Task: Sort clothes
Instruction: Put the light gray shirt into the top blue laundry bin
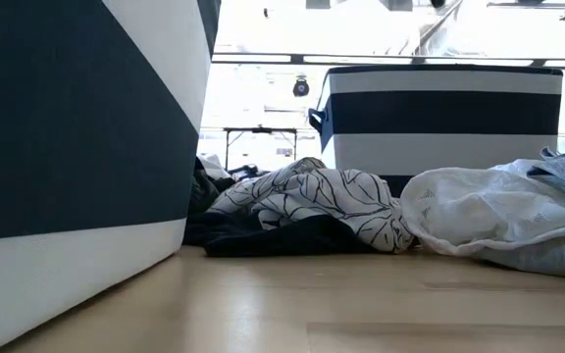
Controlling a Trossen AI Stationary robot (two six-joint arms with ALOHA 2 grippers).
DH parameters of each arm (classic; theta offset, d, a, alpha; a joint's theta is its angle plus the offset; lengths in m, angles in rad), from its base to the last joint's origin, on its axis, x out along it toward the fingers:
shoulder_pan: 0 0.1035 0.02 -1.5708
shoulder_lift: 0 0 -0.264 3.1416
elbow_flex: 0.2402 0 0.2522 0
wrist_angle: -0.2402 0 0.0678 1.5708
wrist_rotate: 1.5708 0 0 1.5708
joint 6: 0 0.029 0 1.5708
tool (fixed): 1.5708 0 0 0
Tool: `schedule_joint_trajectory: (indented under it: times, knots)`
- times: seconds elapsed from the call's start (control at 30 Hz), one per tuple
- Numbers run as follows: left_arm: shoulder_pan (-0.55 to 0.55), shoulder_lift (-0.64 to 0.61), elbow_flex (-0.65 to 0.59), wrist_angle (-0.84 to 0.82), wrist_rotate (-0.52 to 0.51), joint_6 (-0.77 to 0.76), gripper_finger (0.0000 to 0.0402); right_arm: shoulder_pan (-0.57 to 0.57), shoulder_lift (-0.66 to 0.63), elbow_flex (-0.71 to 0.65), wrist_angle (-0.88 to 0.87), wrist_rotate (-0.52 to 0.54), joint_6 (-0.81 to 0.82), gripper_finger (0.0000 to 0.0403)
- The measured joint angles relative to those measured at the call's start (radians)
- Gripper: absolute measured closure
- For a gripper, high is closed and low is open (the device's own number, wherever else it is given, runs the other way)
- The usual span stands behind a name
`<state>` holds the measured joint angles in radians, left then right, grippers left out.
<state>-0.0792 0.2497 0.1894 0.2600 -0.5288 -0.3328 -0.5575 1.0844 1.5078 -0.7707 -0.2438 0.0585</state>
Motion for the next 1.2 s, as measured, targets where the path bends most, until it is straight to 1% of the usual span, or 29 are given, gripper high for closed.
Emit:
schedule_joint_trajectory:
  times: [0.1, 0.17, 0.23, 0.3, 0.4, 0.5, 0.63, 0.7, 0.77, 0.87, 0.97, 1.07, 1.13, 1.2]
  knots:
    - [0.0, 0.0, 0.0, 0.0, -0.016, 0.013, 0.0206, 0.158, -0.047, -0.001, 0.031, 0.01, 0.03, 0.0215]
    - [0.0, 0.0, 0.0, 0.0, -0.019, 0.013, 0.0206, 0.243, -0.068, -0.001, 0.038, -0.03, 0.107, 0.0215]
    - [0.0, 0.0, 0.0, 0.0, -0.019, 0.013, 0.0206, 0.306, -0.075, -0.001, 0.037, -0.066, 0.237, 0.0215]
    - [0.0, 0.0, 0.0, 0.0, -0.019, 0.013, 0.0206, 0.363, -0.07, -0.001, 0.037, -0.067, 0.327, 0.0215]
    - [0.0, 0.0, 0.0, 0.0, -0.019, 0.013, 0.0206, 0.45, -0.04, -0.001, 0.014, -0.043, 0.345, 0.0215]
    - [0.0, 0.001, 0.0, -0.001, -0.018, 0.013, 0.0206, 0.547, 0.005, -0.001, -0.086, -0.006, 0.363, 0.0215]
    - [0.0, 0.001, 0.0, 0.002, -0.017, 0.003, 0.0206, 0.657, 0.089, -0.002, -0.329, 0.005, 0.429, 0.0215]
    - [0.0, 0.001, 0.0, 0.002, -0.016, -0.004, 0.0206, 0.72, 0.142, -0.003, -0.449, -0.028, 0.455, 0.0215]
    - [0.0, 0.001, 0.0, 0.002, -0.015, -0.003, 0.0206, 0.793, 0.19, -0.025, -0.522, -0.084, 0.459, 0.0215]
    - [0.0, 0.001, 0.0, 0.001, -0.014, -0.003, 0.0206, 0.911, 0.236, -0.1, -0.526, -0.112, 0.47, 0.0215]
    - [0.0, 0.001, 0.0, 0.0, -0.013, 0.002, 0.0206, 1.019, 0.261, -0.215, -0.517, -0.095, 0.542, 0.0215]
    - [0.0, 0.001, 0.0, 0.0, -0.013, 0.003, 0.0206, 1.09, 0.266, -0.365, -0.505, -0.087, 0.702, 0.0215]
    - [0.0, 0.001, 0.0, 0.0, -0.013, 0.008, 0.0206, 1.112, 0.266, -0.463, -0.437, -0.074, 0.828, 0.0215]
    - [0.0, 0.001, 0.0, 0.0, -0.013, 0.018, 0.0206, 1.125, 0.266, -0.551, -0.344, -0.036, 0.953, 0.0219]
